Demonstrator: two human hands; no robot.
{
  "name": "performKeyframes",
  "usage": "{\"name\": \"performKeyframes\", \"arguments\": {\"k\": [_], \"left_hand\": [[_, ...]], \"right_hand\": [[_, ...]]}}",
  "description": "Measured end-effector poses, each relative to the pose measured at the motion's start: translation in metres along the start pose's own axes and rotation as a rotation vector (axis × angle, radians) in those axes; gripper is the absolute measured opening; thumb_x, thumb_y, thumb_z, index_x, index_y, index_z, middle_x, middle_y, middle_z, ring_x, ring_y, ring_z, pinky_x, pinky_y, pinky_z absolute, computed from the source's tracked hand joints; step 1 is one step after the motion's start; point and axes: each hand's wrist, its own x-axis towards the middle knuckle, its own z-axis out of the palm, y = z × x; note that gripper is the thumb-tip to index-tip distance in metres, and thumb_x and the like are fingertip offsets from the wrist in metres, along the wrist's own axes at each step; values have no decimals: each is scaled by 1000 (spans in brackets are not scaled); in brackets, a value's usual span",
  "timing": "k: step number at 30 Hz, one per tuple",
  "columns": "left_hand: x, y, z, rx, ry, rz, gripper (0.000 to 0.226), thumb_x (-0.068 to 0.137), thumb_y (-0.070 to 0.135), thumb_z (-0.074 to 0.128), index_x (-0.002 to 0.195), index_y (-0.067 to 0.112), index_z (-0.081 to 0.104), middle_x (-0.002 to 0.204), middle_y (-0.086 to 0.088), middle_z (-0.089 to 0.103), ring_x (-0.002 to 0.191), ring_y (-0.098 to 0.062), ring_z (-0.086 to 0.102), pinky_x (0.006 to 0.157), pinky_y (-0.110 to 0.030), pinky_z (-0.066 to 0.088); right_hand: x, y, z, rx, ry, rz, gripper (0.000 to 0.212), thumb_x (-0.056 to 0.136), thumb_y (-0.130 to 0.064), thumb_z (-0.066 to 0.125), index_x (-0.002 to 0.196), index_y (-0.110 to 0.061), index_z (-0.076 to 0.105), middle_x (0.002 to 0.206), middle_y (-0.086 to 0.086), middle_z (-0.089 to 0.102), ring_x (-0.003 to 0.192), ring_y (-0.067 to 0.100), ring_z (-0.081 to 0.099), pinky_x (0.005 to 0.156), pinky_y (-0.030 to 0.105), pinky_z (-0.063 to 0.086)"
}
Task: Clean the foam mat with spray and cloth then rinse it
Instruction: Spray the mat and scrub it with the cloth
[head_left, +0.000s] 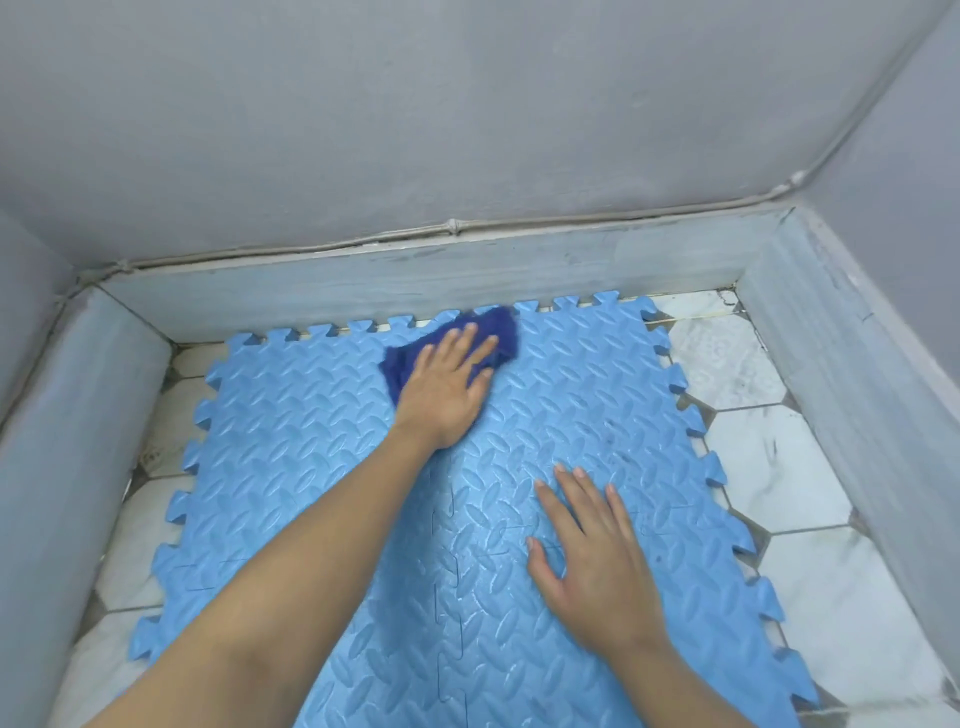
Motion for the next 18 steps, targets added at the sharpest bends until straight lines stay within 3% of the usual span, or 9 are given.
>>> {"name": "performKeyframes", "arguments": {"k": [4,7,9,14,18], "left_hand": [[-61,-84,-19,22,141,-406,51,102,38,25,152,27,20,161,-2,10,148,-19,6,119,-42,5],[-109,-105,-26,15,169,-667,54,102,37,24,152,18,16,161,-8,11,148,-24,7,119,-44,5],[-109,-74,-17,60,148,-594,54,102,38,23,153,19,15,161,-6,8,148,-25,4,119,-43,3],[-87,26,17,76,-5,-20,63,92,50,6,152,33,14,161,5,4,148,-19,-1,119,-40,1],[-87,22,17,70,-5,17,61,93,51,5,152,35,11,161,7,1,148,-16,-3,120,-38,-1]], "right_hand": [[1,0,0,27,3,4,53,90,-41,48,138,-20,52,153,0,41,145,16,29,118,43,19],[2,-3,-1,23,21,0,53,88,-41,49,136,-18,54,150,2,44,143,18,34,118,43,19],[2,-2,-2,20,31,8,53,88,-40,48,136,-17,54,150,3,45,143,20,35,118,43,18],[0,2,-11,210,-26,8,52,84,-23,50,135,-16,55,150,4,44,144,19,31,120,46,16],[-20,33,-34,94,13,135,52,85,-15,48,137,-14,53,151,9,42,144,26,33,120,48,10]]}}
